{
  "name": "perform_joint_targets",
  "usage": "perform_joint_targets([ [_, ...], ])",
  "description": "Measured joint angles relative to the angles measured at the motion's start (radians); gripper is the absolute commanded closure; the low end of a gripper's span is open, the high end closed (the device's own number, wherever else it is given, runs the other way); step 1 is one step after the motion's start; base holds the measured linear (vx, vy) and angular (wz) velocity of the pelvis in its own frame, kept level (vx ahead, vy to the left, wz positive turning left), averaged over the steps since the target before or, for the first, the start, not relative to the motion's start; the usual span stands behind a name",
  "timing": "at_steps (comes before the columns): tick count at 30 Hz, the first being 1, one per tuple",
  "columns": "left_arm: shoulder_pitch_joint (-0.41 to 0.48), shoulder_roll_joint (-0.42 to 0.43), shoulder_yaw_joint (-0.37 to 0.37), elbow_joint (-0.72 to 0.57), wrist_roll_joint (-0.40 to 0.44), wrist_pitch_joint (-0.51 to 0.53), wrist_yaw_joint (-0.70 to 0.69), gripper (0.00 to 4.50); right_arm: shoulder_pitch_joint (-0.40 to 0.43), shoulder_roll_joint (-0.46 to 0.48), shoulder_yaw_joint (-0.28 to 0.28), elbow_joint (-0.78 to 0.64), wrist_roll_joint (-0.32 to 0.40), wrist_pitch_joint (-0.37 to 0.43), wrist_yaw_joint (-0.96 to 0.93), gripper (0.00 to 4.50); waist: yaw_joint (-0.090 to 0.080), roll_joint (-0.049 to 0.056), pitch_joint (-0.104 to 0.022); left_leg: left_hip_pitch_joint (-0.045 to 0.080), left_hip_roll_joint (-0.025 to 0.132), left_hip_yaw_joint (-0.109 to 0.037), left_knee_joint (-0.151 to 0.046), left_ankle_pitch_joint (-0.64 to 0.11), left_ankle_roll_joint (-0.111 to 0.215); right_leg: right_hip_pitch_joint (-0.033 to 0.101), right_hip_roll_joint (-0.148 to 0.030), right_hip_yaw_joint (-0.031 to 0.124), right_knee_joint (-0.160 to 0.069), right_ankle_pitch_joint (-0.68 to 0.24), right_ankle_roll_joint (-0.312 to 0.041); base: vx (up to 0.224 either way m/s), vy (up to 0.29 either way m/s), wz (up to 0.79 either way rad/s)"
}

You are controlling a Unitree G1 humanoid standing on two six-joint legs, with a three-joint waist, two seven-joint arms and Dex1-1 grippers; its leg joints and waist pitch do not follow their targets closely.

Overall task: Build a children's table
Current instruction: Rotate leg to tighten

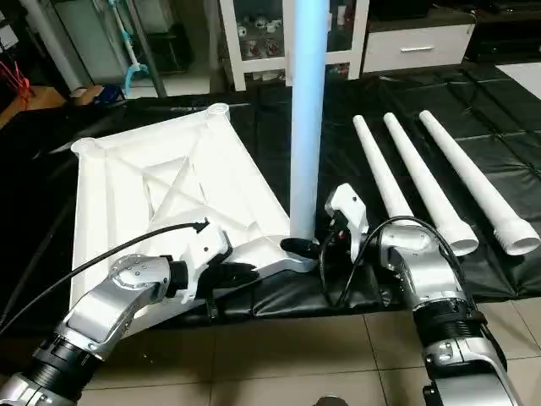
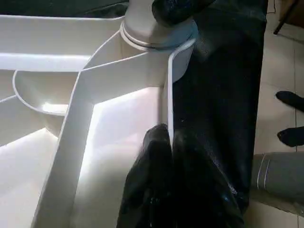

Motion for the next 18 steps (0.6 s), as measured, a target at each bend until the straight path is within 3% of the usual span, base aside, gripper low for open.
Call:
perform_joint_targets([
  [4,0.000,0.001,0.000,-0.002,0.000,0.002,0.001,4.50,-0.002,0.003,0.000,0.006,0.004,0.001,0.015,2.27,-0.001,0.000,0.000,0.000,0.000,0.001,0.000,0.000,0.000,-0.001,0.001,0.003,0.000,0.000,0.000,0.000,0.000,0.00],
  [11,0.004,0.011,0.006,-0.006,0.000,0.006,0.002,4.50,-0.003,0.027,-0.003,0.010,0.003,0.000,-0.012,2.46,-0.007,0.000,0.000,0.000,0.000,0.001,0.000,0.000,0.000,-0.002,0.003,0.007,0.000,-0.001,0.002,0.000,0.000,0.00],
  [18,-0.035,-0.035,0.014,0.055,0.053,0.001,0.105,4.50,-0.014,0.122,-0.022,0.037,-0.044,-0.033,-0.268,2.50,-0.024,-0.001,0.000,0.000,0.000,0.001,0.001,0.000,0.000,-0.003,0.006,0.011,-0.002,-0.005,0.009,0.000,0.000,0.00],
])
